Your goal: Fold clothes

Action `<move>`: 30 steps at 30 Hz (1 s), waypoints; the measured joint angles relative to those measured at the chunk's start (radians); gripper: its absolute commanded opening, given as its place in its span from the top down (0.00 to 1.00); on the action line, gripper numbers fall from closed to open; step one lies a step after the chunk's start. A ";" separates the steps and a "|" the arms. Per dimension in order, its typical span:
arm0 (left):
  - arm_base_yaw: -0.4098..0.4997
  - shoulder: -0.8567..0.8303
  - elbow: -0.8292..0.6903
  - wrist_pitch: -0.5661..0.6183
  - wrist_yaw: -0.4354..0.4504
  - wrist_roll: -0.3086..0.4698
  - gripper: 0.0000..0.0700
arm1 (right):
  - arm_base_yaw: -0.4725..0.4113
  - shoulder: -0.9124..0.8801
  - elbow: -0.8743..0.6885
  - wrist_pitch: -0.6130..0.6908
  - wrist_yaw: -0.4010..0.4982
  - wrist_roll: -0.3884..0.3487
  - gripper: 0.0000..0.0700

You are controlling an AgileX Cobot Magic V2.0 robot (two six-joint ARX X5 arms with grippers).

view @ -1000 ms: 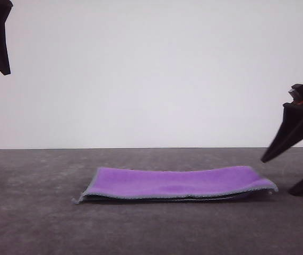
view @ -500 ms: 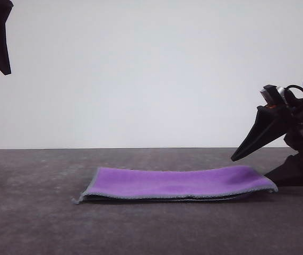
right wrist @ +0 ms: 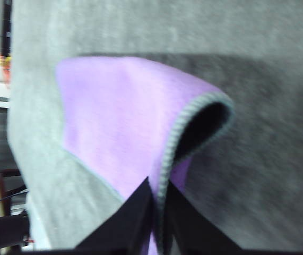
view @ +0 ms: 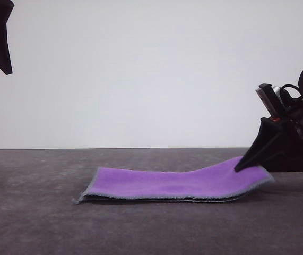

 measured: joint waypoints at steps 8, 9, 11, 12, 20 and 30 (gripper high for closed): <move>0.000 0.000 0.000 0.012 0.000 -0.005 0.49 | 0.135 0.000 0.000 0.220 -0.022 0.138 1.00; 0.000 0.000 0.000 0.012 0.000 -0.006 0.49 | 0.155 0.001 0.000 0.253 -0.020 0.162 1.00; 0.000 0.000 0.000 0.012 0.000 -0.006 0.49 | 0.192 0.005 0.004 0.304 -0.017 0.205 1.00; 0.000 0.000 0.000 0.012 0.000 -0.006 0.49 | 0.211 0.011 0.012 0.318 -0.013 0.224 1.00; 0.000 0.000 0.000 0.013 0.000 -0.006 0.49 | 0.334 0.085 0.121 0.334 0.018 0.301 1.00; 0.000 0.000 0.000 0.018 0.000 -0.006 0.49 | 0.429 0.177 0.215 0.335 0.061 0.324 1.00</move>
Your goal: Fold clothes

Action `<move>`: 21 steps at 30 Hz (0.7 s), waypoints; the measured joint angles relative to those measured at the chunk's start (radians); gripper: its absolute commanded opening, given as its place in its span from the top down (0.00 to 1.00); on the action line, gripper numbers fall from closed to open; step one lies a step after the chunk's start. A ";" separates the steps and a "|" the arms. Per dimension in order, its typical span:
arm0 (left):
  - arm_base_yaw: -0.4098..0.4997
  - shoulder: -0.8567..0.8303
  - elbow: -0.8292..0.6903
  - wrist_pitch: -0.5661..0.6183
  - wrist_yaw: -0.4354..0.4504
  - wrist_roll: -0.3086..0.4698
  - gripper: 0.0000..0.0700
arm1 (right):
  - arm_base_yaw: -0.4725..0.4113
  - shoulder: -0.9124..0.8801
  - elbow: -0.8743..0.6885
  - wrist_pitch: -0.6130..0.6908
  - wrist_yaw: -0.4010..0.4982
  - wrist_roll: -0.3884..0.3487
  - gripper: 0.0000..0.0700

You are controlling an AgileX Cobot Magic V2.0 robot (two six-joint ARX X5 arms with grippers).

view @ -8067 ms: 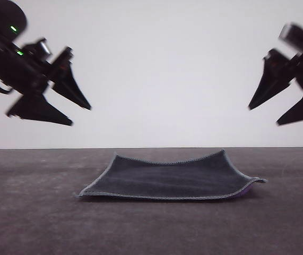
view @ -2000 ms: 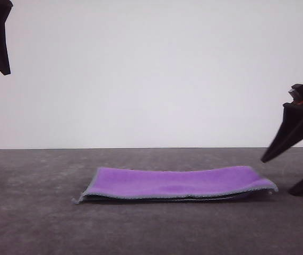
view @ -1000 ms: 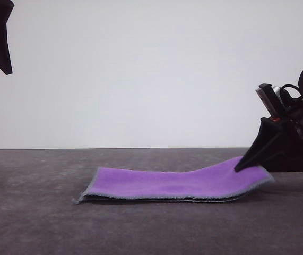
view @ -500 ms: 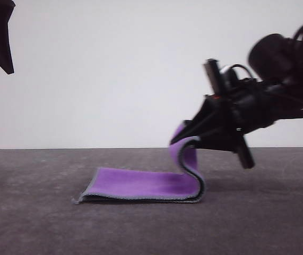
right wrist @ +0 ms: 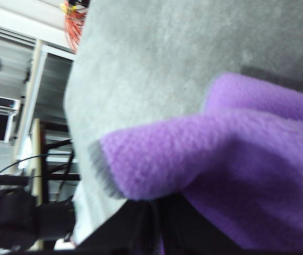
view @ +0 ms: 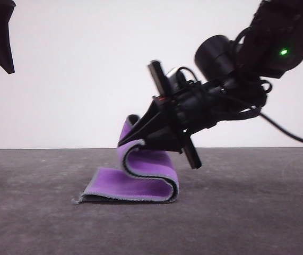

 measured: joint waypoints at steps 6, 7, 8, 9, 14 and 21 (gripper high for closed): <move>0.000 0.000 0.000 0.001 0.000 0.000 0.49 | 0.018 0.013 0.019 0.005 0.002 0.004 0.83; 0.000 0.000 0.000 0.002 0.000 0.000 0.49 | 0.020 0.013 0.019 0.010 0.002 0.004 0.74; 0.000 0.000 0.000 0.004 0.000 0.000 0.49 | 0.021 0.013 0.020 0.013 0.000 0.005 0.65; 0.000 0.000 0.000 0.006 0.000 0.000 0.49 | 0.022 0.013 0.021 0.016 -0.002 0.006 0.59; 0.000 0.000 0.000 0.013 0.000 0.000 0.49 | 0.022 0.013 0.021 0.019 -0.008 0.007 0.54; 0.000 0.000 0.000 0.017 0.000 0.000 0.49 | 0.008 0.013 0.021 0.017 -0.055 -0.024 0.54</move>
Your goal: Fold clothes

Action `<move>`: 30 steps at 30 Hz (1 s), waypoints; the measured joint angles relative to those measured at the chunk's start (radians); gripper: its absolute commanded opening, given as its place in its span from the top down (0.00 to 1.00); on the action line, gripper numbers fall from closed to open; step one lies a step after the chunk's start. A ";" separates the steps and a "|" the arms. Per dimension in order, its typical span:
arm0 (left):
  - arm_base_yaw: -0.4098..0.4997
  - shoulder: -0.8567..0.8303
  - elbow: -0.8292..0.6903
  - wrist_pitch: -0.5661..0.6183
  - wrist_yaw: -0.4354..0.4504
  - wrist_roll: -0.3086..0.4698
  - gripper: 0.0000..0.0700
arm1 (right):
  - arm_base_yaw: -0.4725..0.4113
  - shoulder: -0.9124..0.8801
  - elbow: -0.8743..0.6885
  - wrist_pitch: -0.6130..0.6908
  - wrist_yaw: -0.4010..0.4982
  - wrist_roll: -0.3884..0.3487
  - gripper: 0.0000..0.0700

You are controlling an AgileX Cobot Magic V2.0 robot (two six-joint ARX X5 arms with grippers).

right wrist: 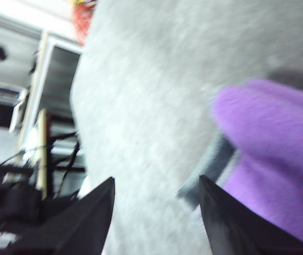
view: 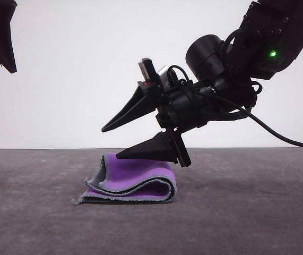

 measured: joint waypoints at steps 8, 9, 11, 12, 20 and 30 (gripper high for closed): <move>0.003 0.000 0.000 0.023 0.000 0.000 0.49 | -0.109 -0.113 0.000 -0.207 0.048 -0.137 0.54; 0.007 0.000 0.000 0.028 0.000 0.000 0.49 | -0.130 -0.148 0.000 -0.259 0.076 -0.172 0.54; 0.017 0.000 0.000 0.032 0.000 0.000 0.49 | -0.172 -0.215 0.001 -0.368 0.139 -0.246 0.54; 0.023 0.000 0.000 0.032 0.000 0.000 0.49 | -0.195 -0.251 0.001 -0.434 0.181 -0.290 0.54; 0.066 0.000 0.000 0.034 0.000 0.000 0.49 | -0.358 -0.560 0.002 -0.896 0.607 -0.601 0.54; 0.085 0.000 0.000 0.036 0.000 -0.005 0.49 | -0.543 -0.776 -0.011 -0.995 0.681 -0.702 0.54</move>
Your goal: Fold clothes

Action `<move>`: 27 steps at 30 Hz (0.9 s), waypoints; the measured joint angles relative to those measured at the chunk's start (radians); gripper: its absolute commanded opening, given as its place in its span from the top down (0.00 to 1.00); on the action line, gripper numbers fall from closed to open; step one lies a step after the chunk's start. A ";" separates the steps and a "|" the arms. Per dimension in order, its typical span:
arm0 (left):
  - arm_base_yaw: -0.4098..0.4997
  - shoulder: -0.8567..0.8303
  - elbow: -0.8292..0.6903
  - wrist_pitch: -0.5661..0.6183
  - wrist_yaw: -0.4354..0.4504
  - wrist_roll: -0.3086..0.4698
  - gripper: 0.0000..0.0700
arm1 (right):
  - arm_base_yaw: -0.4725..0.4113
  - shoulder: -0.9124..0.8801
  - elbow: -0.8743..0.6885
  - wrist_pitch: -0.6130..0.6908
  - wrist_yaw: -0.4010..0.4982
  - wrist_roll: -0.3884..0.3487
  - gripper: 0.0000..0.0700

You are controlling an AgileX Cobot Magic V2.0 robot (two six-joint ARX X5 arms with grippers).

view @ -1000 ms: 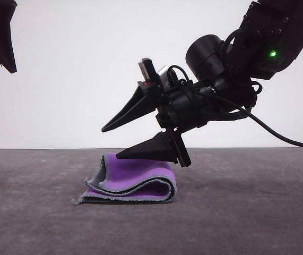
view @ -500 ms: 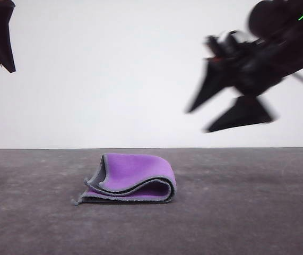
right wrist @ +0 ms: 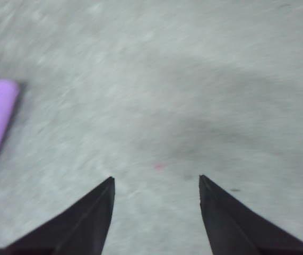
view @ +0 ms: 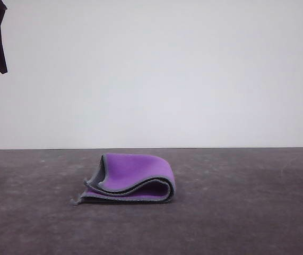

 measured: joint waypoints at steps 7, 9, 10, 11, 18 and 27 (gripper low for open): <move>0.000 0.000 0.000 -0.008 0.000 -0.002 0.93 | -0.014 -0.005 -0.002 -0.005 -0.004 0.000 1.00; 0.000 0.000 0.000 -0.015 0.000 -0.002 0.97 | -0.014 -0.005 -0.002 -0.006 -0.007 -0.002 0.98; 0.000 0.000 0.000 -0.016 0.000 -0.002 0.98 | -0.014 -0.005 -0.002 -0.005 -0.007 -0.003 0.98; 0.000 0.000 0.000 -0.013 0.000 -0.002 0.98 | -0.014 -0.005 -0.002 -0.002 -0.006 -0.004 0.98; 0.000 0.000 0.000 -0.009 0.000 -0.050 0.98 | -0.014 -0.005 -0.003 0.008 -0.001 0.006 0.98; 0.000 0.000 0.000 -0.007 0.000 -0.055 0.98 | -0.014 -0.005 -0.003 0.009 -0.001 0.008 0.98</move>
